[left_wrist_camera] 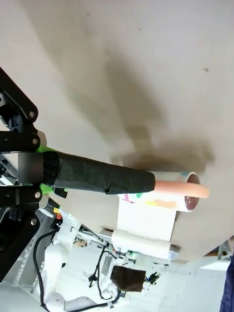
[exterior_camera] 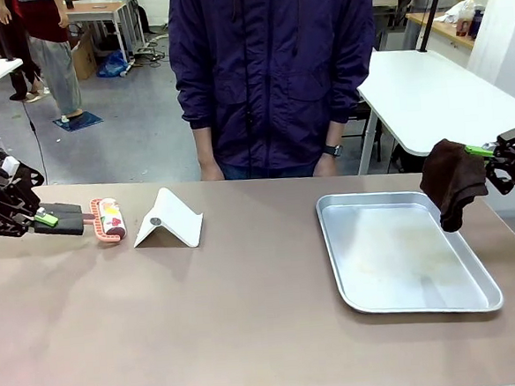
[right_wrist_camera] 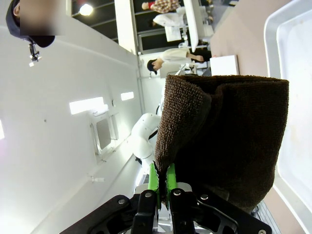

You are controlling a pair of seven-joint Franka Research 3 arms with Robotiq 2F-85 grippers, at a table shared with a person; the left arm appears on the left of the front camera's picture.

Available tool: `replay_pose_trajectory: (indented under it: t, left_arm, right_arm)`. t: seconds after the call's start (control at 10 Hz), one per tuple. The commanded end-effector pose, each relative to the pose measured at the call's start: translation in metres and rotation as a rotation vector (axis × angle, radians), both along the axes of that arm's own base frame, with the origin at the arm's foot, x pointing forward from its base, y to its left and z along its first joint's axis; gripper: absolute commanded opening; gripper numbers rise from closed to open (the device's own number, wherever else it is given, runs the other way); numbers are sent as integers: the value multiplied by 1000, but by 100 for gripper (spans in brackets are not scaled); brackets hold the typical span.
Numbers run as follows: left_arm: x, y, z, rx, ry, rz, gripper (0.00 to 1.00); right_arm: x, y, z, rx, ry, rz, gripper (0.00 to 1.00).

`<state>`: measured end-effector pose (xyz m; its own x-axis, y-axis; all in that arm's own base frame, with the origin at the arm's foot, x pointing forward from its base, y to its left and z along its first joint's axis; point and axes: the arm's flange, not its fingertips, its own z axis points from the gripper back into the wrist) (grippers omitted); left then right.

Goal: Clean the surface of the table.
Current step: Clean the area not pointed to by the person.

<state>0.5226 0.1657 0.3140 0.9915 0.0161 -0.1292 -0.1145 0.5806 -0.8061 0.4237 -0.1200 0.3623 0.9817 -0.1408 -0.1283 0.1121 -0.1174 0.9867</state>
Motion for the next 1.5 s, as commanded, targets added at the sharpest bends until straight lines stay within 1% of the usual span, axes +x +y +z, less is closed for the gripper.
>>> replay_pose_trajectory:
  t: [0.0, 0.1, 0.2, 0.3, 0.5, 0.6, 0.7, 0.8, 0.9, 1.0, 1.1, 1.2, 1.3, 1.4]
  left_arm:
    - [-20, 6, 21, -68, -30, -22, 22]
    - [-31, 14, 42, -126, -50, -46, 22]
    - [-46, 28, 65, -191, -53, -76, 22]
    - [-66, 46, 86, -248, -21, -87, 22]
    - [-109, 84, 105, -325, 51, -149, 22]
    - [-135, 104, 113, -365, 61, -152, 22]
    - [-162, 124, 121, -384, 12, -142, 22]
    - [-192, 146, 129, -409, -72, -133, 22]
    - [-216, 159, 129, -420, -130, -173, 22]
    - [-235, 170, 125, -429, -179, -203, 22]
    - [-249, 178, 118, -453, -197, -233, 22]
    - [-259, 191, 112, -484, -221, -221, 22]
    - [-233, 132, 80, -403, -164, -164, 22]
    - [-233, 132, 80, -403, -164, -164, 22]
  right_arm:
    - [0, -1, 6, 10, 11, -1, 7]
    - [0, -1, 6, 10, 11, -1, 7]
    - [0, -1, 6, 10, 11, -1, 7]
    - [0, -1, 6, 10, 11, -1, 7]
    - [0, -1, 6, 10, 11, -1, 7]
    - [0, -1, 6, 10, 11, -1, 7]
    - [0, -1, 6, 10, 11, -1, 7]
    - [0, -1, 6, 10, 11, -1, 7]
    - [0, -1, 6, 10, 11, -1, 7]
    - [0, -1, 6, 10, 11, -1, 7]
    - [0, -1, 6, 10, 11, -1, 7]
    - [0, -1, 6, 10, 11, -1, 7]
    - [0, -1, 6, 10, 11, -1, 7]
    - [0, -1, 6, 10, 11, -1, 7]
